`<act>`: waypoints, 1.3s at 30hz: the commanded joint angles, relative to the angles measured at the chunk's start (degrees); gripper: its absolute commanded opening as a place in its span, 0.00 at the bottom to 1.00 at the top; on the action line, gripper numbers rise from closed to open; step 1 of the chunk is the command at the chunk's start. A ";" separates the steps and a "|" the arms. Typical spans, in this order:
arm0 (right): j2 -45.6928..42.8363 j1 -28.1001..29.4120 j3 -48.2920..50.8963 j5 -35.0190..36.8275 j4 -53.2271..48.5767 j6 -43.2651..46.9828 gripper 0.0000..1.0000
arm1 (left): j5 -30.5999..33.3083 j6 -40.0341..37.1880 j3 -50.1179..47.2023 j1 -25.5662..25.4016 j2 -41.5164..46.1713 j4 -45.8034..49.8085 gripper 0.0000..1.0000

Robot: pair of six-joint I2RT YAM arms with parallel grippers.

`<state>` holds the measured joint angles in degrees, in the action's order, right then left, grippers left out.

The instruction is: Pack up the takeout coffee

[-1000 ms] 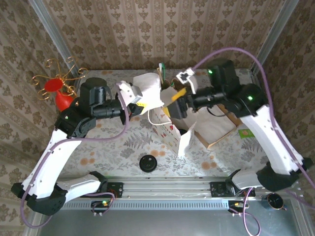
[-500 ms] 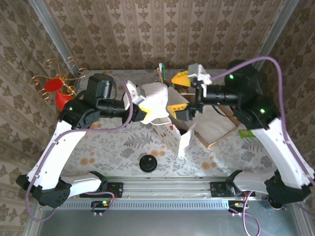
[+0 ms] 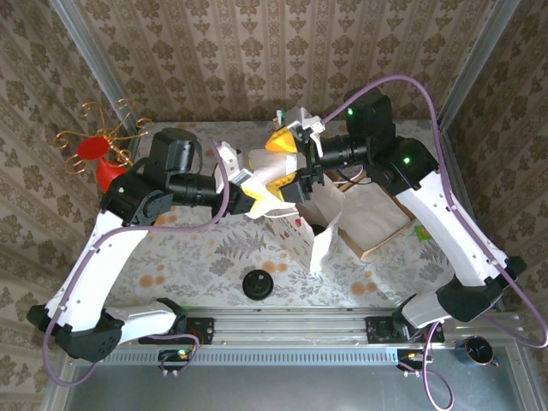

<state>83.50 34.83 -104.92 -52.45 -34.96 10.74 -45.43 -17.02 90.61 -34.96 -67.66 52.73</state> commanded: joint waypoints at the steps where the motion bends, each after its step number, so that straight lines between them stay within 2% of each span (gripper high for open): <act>1: -2.38 0.73 3.17 -2.16 -2.14 -0.10 0.98 | -2.73 2.45 -0.84 1.49 1.75 -4.14 0.00; 4: -3.39 0.99 6.21 -0.98 -0.12 -1.83 0.95 | -3.15 3.51 -1.19 2.00 1.65 -5.08 0.00; 10: -3.35 1.35 7.22 2.16 1.55 -4.60 0.82 | -4.62 6.16 -3.38 1.92 2.77 -9.23 0.00; 11: -3.39 1.53 7.47 2.68 2.70 -5.48 0.79 | -4.62 6.36 -3.57 1.91 2.95 -9.47 0.00; 19: -3.39 2.80 8.68 5.70 5.43 -7.27 0.31 | -3.90 7.15 -4.92 1.91 3.73 -10.32 0.00; 26: -9.86 2.79 14.65 9.65 9.74 -7.63 0.12 | -2.85 7.76 -6.47 1.91 4.48 -11.53 0.00; 27: -10.57 2.81 15.48 9.86 10.38 -7.83 0.10 | -2.54 7.95 -6.89 1.91 4.83 -11.81 0.02; 31: -11.99 2.74 17.12 11.22 11.14 -8.86 0.03 | -2.26 9.49 -8.71 2.00 6.19 -13.90 0.41; 32: -12.17 2.79 17.35 11.79 11.06 -9.13 0.01 | -2.22 10.12 -9.37 2.00 6.59 -14.73 0.49; 34: -12.78 2.79 18.04 12.96 11.20 -9.61 0.00 | -1.99 11.39 -11.21 2.00 7.49 -17.22 0.67; 39: -14.57 2.70 20.45 16.21 13.87 -11.65 0.00 | -0.24 14.13 -14.90 2.41 9.80 -21.61 0.99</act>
<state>70.41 37.69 -85.56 -39.35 -24.08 1.04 -46.63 -5.34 77.21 -33.21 -59.27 35.40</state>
